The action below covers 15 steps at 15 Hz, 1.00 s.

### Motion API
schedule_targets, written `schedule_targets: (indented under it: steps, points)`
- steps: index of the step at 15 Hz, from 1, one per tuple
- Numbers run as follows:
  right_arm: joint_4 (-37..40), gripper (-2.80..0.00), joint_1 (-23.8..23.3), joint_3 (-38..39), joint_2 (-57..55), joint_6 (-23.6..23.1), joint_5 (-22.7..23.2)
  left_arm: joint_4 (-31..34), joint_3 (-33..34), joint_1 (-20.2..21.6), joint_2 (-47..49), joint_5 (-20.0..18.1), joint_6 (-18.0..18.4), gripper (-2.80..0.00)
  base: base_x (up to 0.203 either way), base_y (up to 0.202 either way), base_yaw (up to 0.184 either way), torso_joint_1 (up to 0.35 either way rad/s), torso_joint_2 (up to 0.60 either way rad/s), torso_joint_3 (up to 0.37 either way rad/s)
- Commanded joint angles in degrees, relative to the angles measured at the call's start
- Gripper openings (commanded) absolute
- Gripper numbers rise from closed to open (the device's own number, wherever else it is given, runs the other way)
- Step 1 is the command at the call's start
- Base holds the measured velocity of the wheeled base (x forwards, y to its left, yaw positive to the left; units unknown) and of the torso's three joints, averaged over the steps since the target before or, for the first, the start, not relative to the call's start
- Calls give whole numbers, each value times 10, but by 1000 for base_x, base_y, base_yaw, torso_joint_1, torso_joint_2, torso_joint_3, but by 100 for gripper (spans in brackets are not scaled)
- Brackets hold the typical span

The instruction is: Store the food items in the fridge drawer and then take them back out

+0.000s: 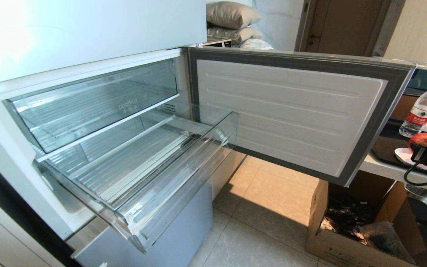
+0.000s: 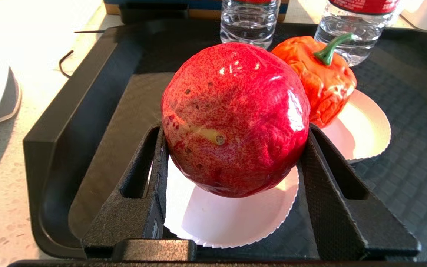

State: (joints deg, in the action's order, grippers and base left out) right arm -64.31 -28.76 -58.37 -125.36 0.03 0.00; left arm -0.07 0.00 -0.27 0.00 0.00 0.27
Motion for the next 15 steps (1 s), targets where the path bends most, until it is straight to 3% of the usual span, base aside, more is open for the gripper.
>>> schedule_targets:
  steps: [1,12,13,15]
  points:
    - [-4,-280,6,1,0,1,0,0,0,0,0,0,0,-280,0,0,0,0,0,0]
    - [-1,-280,6,-26,-30,-19,-2,0,0,0,0,1,0,-280,0,0,0,0,0,0]
    - [-1,0,6,-22,-27,-23,-2,0,0,0,0,0,0,-280,0,0,0,0,0,0]
    - [-1,0,7,-14,-18,-22,-2,0,0,0,0,0,0,-280,0,0,0,0,0,0]
